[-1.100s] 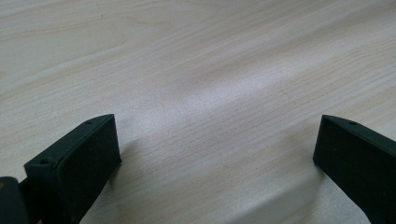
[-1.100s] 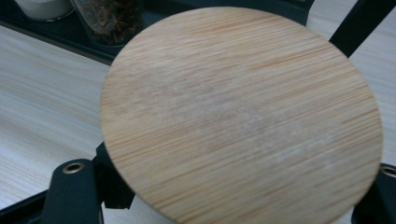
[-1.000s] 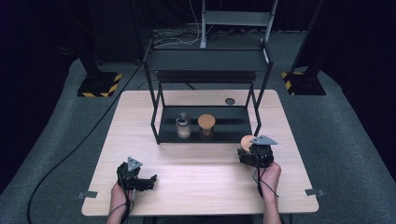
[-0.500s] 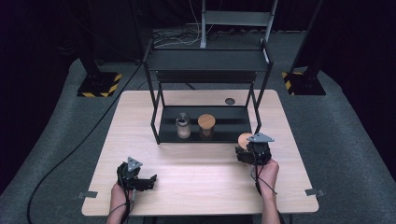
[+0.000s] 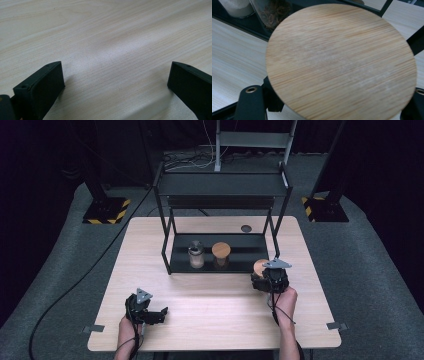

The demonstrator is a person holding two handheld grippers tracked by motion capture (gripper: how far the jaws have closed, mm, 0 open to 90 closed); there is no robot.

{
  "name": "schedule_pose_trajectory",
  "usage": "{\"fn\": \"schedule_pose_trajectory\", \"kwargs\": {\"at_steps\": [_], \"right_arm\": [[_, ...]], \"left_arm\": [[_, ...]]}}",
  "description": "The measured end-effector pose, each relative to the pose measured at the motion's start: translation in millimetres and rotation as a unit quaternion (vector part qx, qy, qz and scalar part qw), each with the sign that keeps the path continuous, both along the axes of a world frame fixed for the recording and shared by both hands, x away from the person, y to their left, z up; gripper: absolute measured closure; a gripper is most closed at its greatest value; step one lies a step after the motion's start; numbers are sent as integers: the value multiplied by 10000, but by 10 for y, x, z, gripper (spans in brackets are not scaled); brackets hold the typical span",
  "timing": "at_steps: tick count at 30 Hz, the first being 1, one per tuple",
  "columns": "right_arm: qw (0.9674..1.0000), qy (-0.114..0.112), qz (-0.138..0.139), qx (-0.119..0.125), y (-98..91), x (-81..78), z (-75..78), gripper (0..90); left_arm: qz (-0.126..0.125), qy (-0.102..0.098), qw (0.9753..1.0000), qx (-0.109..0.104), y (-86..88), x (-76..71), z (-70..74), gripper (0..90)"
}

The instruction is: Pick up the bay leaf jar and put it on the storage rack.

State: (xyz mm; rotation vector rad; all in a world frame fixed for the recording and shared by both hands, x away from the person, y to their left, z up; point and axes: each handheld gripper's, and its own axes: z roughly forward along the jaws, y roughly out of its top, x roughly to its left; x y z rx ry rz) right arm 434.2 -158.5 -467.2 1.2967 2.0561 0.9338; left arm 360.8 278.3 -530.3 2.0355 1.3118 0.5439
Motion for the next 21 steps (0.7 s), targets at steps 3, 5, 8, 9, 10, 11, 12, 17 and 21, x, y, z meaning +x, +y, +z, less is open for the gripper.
{"fn": "schedule_pose_trajectory", "kwargs": {"at_steps": [3, 5, 8, 9, 10, 11, 12, 17, 21], "right_arm": [[10000, 9, 19, -24, 14, 21, 5, 249], [10000, 9, 22, -17, 19, 27, 7, 249], [10000, 21, 16, -7, 21, 38, 3, 249], [10000, 27, 14, -8, 21, 44, 1, 249], [10000, 34, 14, -14, 20, 50, -2, 249], [10000, 43, 20, -21, 21, 56, -2, 249], [10000, 47, 16, -19, 23, 62, -1, 249], [10000, 39, 21, -32, 31, 86, 12, 249], [10000, 35, 26, -40, 37, 107, 21, 249]], "left_arm": [[-1, -4, 10000, 1, 0, 0, 0, 2], [-1, 1, 10000, 2, 0, 0, 0, 2], [-2, -3, 10000, -1, 0, 0, 0, 3], [-1, -2, 10000, 1, 0, 0, 0, 3], [-2, -3, 10000, 0, 0, 0, 0, 3], [-1, -1, 10000, 0, 0, 0, 0, 3], [-2, -4, 10000, 0, 0, 0, 0, 3], [-2, 1, 10000, 0, 0, 0, 0, 2], [-1, 0, 10000, 1, 0, 0, 0, 3]]}}
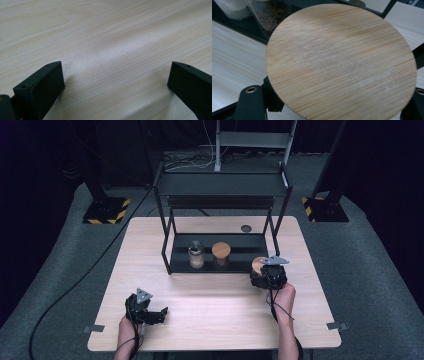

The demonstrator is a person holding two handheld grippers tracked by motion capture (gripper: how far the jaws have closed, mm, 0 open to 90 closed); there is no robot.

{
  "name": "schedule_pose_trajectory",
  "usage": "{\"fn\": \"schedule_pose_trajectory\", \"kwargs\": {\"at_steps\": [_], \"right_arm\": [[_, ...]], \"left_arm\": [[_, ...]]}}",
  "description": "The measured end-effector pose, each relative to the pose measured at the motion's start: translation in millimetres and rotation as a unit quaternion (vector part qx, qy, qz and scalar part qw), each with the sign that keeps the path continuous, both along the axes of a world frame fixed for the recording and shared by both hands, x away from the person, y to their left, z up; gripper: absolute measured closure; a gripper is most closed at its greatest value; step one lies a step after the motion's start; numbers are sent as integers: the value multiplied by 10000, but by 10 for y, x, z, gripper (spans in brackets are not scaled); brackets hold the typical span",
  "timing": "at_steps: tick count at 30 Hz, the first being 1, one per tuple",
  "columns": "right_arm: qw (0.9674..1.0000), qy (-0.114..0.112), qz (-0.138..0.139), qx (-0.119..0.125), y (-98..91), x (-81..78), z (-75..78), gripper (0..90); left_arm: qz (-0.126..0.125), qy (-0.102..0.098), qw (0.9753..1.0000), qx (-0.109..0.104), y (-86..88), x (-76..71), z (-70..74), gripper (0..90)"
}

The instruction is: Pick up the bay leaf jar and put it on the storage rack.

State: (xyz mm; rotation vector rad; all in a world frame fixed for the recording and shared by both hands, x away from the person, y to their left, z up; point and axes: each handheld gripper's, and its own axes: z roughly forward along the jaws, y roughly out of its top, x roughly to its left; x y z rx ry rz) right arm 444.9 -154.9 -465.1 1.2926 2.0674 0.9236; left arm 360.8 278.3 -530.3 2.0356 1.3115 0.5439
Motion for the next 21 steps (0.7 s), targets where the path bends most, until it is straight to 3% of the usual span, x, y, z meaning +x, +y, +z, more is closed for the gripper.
{"fn": "schedule_pose_trajectory", "kwargs": {"at_steps": [21], "right_arm": [[10000, 15, 26, -50, 24, 97, 55, 249]], "left_arm": [[0, 0, 10000, -1, 0, 0, 0, 2]]}}
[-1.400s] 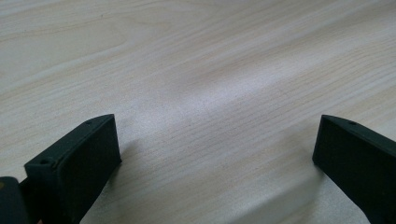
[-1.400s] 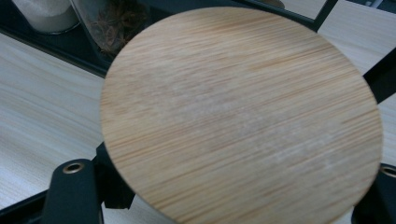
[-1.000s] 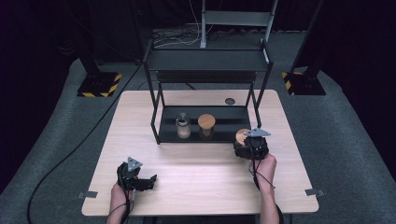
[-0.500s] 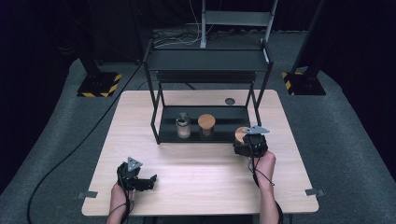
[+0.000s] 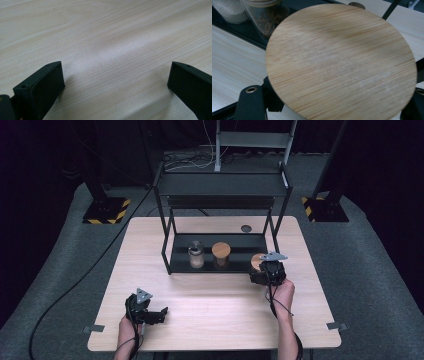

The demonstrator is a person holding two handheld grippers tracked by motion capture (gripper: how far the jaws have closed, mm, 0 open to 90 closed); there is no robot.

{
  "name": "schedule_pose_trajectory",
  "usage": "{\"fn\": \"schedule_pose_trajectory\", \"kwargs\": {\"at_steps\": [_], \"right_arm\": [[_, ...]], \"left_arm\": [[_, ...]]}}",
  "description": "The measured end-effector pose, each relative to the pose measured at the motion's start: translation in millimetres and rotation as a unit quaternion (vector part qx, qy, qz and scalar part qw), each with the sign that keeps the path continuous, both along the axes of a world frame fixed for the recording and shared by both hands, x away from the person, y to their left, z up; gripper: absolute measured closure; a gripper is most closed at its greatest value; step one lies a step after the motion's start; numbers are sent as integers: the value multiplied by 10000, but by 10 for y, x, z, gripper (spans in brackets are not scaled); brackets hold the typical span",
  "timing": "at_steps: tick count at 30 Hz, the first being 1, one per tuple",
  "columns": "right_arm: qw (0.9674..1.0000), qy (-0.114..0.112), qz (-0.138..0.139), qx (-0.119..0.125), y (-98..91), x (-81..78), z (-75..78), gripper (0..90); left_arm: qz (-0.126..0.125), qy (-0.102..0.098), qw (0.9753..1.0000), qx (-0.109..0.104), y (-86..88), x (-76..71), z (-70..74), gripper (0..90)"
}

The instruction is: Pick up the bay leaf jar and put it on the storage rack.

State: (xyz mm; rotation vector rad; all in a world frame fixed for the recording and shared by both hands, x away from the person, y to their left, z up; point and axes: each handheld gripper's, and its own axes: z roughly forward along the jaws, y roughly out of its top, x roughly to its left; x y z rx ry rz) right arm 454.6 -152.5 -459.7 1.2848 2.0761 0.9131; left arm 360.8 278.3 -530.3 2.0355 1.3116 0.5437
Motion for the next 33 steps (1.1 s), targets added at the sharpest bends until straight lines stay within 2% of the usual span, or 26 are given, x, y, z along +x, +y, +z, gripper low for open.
{"fn": "schedule_pose_trajectory", "kwargs": {"at_steps": [33], "right_arm": [[10000, 25, 34, -36, 44, 104, 21, 249]], "left_arm": [[-1, -5, 10000, 2, 0, 0, 0, 3]]}}
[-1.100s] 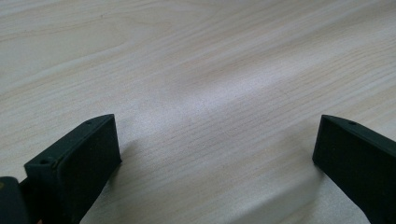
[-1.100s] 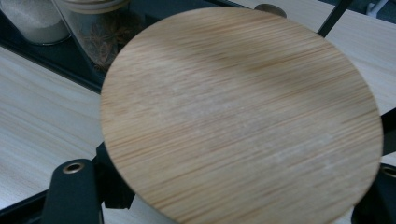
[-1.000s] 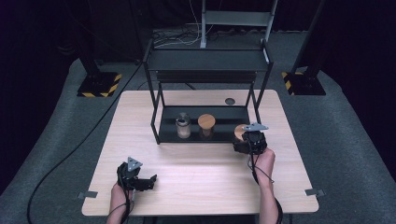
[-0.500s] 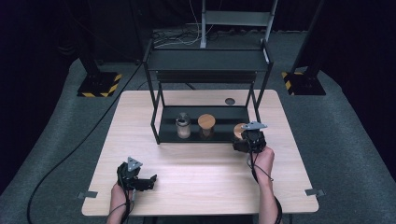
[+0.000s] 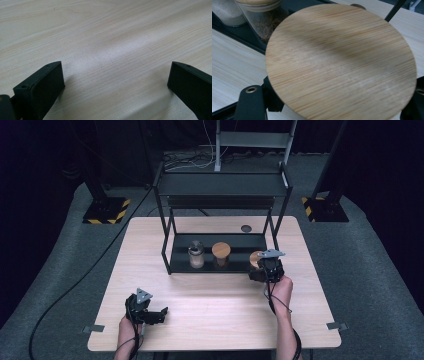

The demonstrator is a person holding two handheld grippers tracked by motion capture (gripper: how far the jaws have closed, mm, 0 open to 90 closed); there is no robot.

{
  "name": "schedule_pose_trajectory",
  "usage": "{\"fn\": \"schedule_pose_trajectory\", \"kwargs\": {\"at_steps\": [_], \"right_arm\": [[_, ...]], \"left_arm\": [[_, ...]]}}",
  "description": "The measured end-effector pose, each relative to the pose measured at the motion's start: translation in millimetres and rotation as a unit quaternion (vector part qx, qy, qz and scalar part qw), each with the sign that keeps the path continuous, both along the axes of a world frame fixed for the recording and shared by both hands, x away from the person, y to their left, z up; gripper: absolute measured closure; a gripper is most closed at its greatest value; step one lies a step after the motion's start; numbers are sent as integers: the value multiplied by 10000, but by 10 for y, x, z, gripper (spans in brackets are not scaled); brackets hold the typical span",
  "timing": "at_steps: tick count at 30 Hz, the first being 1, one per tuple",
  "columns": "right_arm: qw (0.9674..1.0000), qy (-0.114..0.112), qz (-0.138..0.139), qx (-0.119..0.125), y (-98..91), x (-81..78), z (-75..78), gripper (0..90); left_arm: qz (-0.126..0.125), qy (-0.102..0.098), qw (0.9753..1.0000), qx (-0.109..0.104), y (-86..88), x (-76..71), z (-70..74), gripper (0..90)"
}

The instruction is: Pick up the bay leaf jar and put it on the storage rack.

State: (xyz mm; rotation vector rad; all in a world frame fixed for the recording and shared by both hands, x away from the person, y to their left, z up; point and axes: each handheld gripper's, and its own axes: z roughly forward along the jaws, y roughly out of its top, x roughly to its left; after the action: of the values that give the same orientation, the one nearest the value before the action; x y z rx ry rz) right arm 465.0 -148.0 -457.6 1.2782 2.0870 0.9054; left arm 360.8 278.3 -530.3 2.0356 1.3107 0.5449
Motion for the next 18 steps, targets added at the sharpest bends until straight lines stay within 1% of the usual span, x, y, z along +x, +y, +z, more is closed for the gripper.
{"fn": "schedule_pose_trajectory", "kwargs": {"at_steps": [18], "right_arm": [[10000, 30, 31, -32, 22, 78, 21, 249]], "left_arm": [[0, 1, 10000, -2, 0, 0, 0, 3]]}}
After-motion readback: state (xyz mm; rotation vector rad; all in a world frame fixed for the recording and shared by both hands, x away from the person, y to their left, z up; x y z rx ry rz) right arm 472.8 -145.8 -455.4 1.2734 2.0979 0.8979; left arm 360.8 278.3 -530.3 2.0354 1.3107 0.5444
